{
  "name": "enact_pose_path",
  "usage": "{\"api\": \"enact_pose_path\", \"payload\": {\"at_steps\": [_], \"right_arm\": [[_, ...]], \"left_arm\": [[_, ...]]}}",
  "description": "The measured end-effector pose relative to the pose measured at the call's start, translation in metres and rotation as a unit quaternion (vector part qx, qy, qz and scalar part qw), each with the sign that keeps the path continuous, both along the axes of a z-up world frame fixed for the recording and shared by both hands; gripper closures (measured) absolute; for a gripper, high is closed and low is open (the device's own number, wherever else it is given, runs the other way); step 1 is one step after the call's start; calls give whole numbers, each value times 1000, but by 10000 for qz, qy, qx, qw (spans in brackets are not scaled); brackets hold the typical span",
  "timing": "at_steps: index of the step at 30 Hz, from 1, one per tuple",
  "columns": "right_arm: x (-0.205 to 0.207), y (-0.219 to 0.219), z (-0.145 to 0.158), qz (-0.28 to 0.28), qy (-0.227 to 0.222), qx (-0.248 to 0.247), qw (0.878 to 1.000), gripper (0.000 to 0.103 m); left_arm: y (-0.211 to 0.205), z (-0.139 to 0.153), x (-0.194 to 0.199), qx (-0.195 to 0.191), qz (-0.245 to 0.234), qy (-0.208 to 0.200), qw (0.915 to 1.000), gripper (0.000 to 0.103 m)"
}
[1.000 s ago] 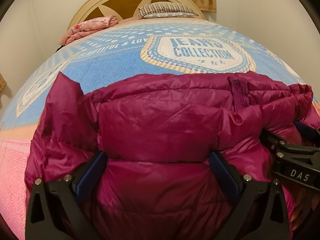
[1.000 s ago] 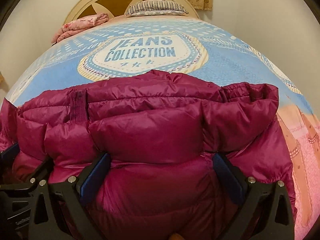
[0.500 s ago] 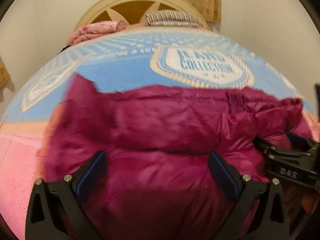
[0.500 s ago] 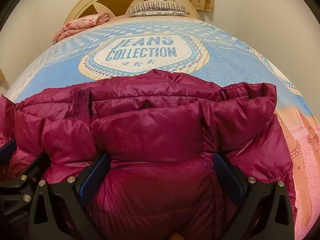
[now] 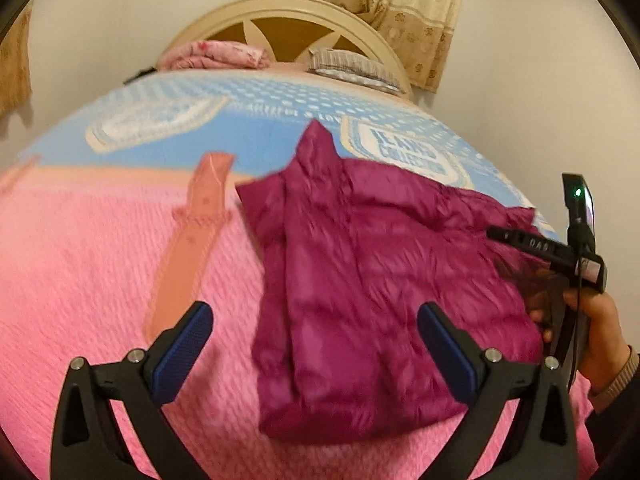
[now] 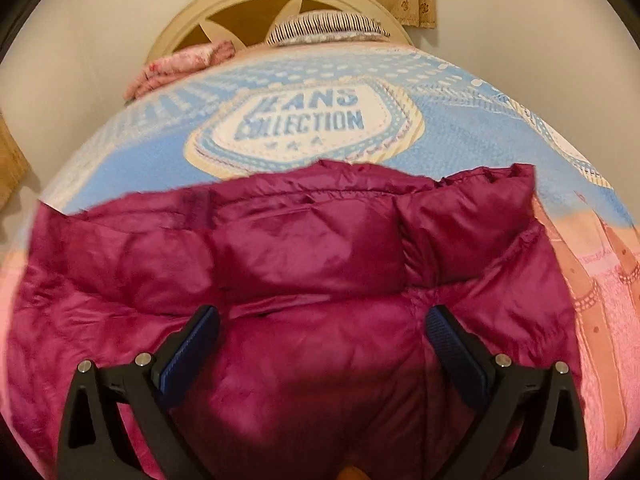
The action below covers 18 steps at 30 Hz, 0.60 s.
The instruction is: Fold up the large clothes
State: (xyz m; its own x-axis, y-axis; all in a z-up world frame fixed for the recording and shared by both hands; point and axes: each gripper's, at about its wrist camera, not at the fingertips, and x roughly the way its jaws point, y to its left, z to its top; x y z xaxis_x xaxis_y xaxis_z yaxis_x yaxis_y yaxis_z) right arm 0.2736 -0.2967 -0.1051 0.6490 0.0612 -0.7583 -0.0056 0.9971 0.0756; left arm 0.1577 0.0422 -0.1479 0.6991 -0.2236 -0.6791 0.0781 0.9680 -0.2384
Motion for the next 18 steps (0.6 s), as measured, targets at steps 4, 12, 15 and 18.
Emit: {"api": "enact_pose_path", "payload": {"at_steps": [4, 12, 15, 18], "right_arm": [[-34, 19, 19, 446, -286, 36, 9986, 1], [-55, 42, -9, 745, -74, -448, 9962, 1], [-52, 41, -22, 775, 76, -427, 9960, 1], [-53, 42, -22, 805, 76, -444, 9957, 1]], "left_arm": [[3, -15, -3, -395, -102, 8, 9992, 0], [2, -30, 0, -1194, -386, 46, 9921, 1], [7, -39, 7, -1523, -414, 205, 9873, 1], [10, -41, 9, -1714, -407, 271, 9840, 1]]}}
